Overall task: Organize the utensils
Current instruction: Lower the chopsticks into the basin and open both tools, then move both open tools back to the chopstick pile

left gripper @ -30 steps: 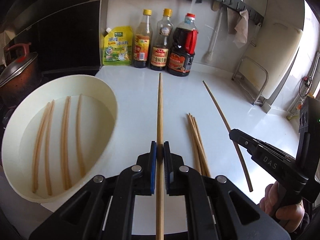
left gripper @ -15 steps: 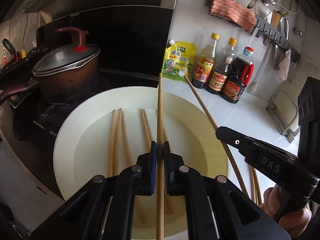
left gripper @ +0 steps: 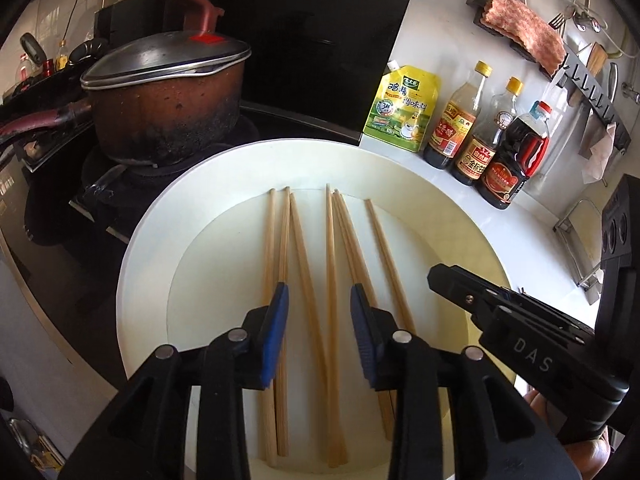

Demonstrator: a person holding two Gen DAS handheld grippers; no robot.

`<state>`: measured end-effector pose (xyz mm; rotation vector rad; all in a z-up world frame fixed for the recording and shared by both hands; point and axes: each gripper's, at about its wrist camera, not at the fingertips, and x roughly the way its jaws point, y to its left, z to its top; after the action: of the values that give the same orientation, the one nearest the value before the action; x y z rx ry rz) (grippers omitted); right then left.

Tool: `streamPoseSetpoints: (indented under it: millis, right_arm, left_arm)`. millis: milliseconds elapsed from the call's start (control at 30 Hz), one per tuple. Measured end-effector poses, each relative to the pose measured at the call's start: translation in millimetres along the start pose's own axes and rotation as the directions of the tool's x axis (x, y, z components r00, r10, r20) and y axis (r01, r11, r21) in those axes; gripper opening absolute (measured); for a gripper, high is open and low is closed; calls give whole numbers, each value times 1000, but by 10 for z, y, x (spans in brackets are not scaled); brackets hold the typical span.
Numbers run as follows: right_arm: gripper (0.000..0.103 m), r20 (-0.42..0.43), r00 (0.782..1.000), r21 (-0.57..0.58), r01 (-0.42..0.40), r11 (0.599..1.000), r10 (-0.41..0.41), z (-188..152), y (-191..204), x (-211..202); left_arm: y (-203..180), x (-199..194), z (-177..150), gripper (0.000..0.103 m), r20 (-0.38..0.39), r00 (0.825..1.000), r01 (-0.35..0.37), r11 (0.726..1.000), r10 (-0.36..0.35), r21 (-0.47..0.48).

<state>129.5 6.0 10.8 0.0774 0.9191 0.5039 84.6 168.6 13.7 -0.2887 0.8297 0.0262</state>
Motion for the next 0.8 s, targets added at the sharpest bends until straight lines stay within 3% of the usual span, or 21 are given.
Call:
streamPoseSetpoints:
  millis: [467, 800]
  right_arm:
    - [22, 61, 998, -5, 30, 1000, -29, -189, -99, -413]
    - [25, 137, 988, 57, 62, 996, -69, -363, -357, -899]
  left_arm:
    - [-174, -184, -184, 36, 2, 1000, 5, 1000, -5, 16]
    - [-558, -291, -324, 36, -3, 999, 38, 996, -38, 74]
